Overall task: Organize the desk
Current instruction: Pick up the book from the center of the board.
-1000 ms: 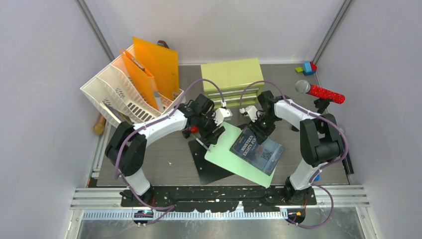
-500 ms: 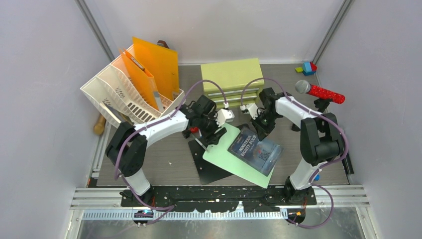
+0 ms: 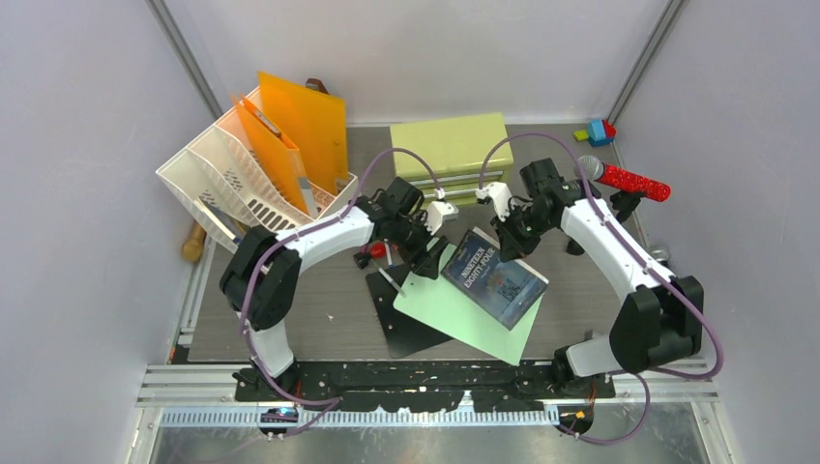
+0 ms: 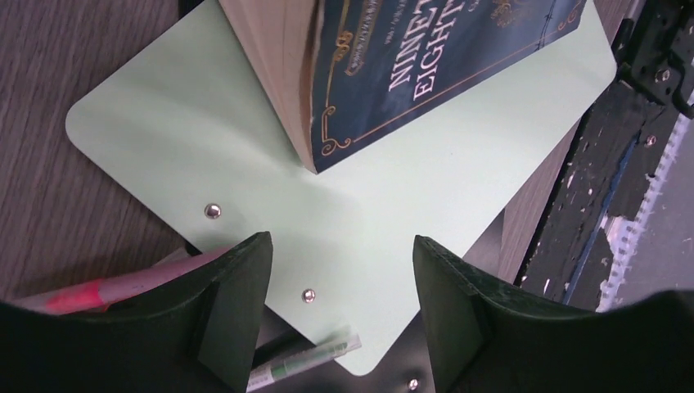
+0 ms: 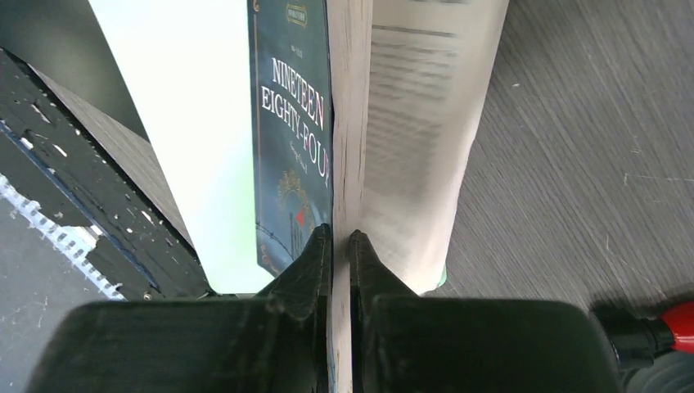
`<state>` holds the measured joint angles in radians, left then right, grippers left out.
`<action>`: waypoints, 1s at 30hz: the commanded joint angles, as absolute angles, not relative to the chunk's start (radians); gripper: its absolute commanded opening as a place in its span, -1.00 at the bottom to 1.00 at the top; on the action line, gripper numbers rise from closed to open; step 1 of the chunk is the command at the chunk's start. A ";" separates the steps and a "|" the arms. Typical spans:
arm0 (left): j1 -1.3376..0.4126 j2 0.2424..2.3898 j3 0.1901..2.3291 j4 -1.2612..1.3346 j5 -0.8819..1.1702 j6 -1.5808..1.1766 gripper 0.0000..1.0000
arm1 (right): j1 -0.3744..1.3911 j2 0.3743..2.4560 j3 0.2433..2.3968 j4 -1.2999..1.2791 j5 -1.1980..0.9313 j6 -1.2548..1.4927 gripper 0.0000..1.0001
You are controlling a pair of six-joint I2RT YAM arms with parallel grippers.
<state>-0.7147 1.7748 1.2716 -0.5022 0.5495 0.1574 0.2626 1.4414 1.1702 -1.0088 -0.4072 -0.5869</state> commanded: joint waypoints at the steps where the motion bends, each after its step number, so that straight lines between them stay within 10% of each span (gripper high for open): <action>1: -0.704 1.808 1.268 -0.360 0.664 0.061 0.32 | 0.267 1.335 1.196 -1.021 -0.493 -0.543 -0.99; 30: -0.614 1.969 1.231 -0.031 0.918 -0.323 0.51 | 0.267 1.176 1.120 -0.953 -0.518 -0.435 -0.99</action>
<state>-0.6285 1.9617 1.2282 -0.1013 0.8574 -0.2520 0.2623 1.2064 1.1183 -1.0138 -0.4698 -0.4698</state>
